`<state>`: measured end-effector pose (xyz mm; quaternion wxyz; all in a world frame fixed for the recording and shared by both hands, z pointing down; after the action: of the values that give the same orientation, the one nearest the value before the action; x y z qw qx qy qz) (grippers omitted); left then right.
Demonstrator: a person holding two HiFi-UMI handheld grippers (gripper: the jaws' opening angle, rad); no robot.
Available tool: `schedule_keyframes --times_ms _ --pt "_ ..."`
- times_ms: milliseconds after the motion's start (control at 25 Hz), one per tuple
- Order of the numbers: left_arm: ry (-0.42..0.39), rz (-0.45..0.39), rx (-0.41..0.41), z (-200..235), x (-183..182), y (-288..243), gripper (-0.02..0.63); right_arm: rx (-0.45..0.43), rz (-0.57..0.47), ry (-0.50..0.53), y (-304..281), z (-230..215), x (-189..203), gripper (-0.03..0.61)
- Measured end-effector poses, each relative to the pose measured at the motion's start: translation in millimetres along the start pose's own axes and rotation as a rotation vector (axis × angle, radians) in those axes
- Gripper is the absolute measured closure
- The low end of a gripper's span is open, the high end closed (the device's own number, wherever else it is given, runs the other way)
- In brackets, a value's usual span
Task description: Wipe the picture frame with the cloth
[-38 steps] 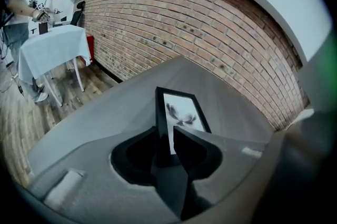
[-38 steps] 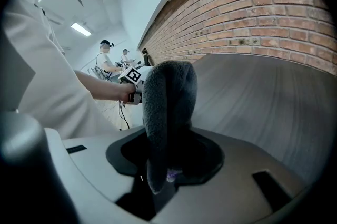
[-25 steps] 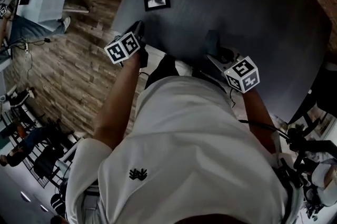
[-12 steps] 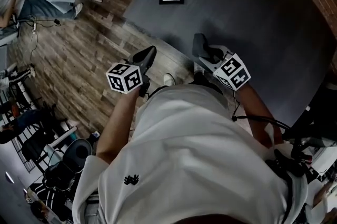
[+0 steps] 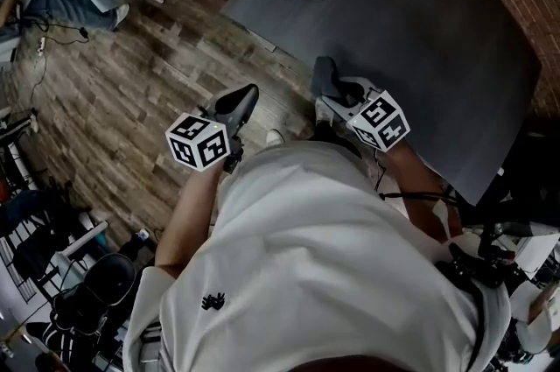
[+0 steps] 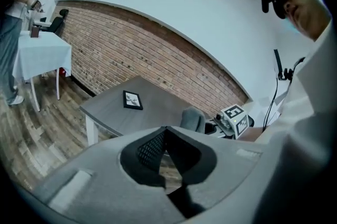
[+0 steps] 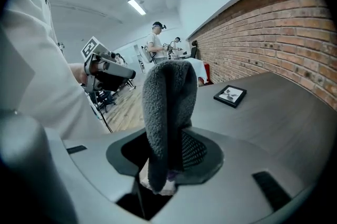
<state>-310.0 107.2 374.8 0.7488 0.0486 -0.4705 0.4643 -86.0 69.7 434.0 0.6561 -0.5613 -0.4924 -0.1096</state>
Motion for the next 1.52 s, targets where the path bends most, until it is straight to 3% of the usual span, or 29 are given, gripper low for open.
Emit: schedule_keyframes --times_ms 520,760,1080,1520 --pt "-0.147 0.036 0.092 -14.0 50.0 91.6 0.601 0.089 -0.025 0.015 4.3 131.6 -4.2 0.439" --pt "-0.142 0.029 0.115 -10.9 69.8 118.9 0.601 0.086 -0.007 0.05 -0.8 178.2 -3.8 0.44" --pt "-0.091 0.023 0.109 17.3 95.8 135.0 0.601 0.115 -0.016 0.066 -17.1 198.0 -2.7 0.44" --pt "-0.036 0.026 0.096 -13.1 111.3 117.6 0.601 0.075 0.064 0.127 23.6 200.2 6.9 0.44"
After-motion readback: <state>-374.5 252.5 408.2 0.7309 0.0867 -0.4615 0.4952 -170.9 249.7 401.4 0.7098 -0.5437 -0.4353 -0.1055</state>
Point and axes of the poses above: the fingertips, and each gripper's own axes: y backward along the fingers, z to its left, x out of its underside, the point moved 6 cm from there along y, backward along the fingers, and after that the axes turned 9 degrees about x, right-handed, at the moved point
